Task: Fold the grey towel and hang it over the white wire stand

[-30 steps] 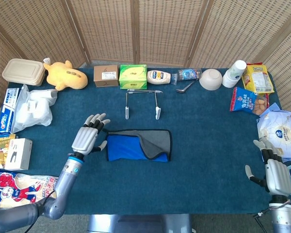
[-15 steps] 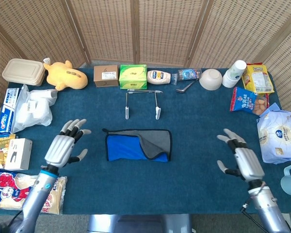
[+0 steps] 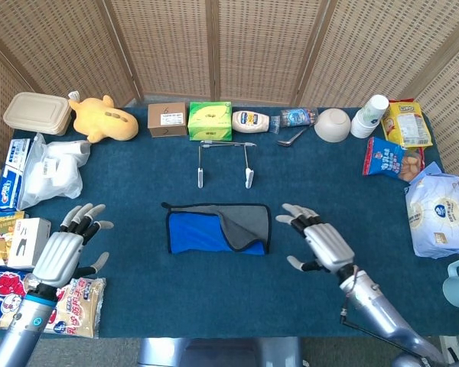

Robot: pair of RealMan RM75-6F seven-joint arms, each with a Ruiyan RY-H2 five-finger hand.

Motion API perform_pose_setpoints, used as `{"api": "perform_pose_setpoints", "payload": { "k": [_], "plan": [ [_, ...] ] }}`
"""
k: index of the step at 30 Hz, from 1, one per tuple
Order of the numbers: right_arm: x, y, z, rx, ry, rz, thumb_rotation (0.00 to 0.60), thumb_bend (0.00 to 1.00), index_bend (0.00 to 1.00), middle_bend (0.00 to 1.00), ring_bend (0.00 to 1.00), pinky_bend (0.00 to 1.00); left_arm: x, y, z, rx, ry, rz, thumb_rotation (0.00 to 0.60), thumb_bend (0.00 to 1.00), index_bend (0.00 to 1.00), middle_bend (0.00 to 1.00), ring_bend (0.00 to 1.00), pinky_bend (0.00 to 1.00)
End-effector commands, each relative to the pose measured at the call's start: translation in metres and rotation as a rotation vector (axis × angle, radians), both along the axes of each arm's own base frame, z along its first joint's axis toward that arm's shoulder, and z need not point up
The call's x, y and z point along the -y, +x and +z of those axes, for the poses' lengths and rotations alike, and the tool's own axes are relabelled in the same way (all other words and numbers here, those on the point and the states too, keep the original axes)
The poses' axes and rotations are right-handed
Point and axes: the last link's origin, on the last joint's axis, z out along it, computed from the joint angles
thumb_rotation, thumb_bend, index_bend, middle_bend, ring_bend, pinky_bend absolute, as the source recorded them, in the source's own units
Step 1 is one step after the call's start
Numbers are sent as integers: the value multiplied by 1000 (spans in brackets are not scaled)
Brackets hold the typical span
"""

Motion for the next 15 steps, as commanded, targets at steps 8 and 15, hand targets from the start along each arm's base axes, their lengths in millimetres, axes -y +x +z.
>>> {"api": "perform_pose_setpoints", "payload": {
  "k": [8,15],
  "plan": [
    [22,32,-54,-56,71,76,600,288,138,51,0,0,8,-6,-4,37,-19,18,600,438,295,131,0,0],
    [31,35,-73,-80,68,94,600,287,145,51,0,0,5,0,-7,36,-31,4,600,439,294,122,0,0]
  ]
}}
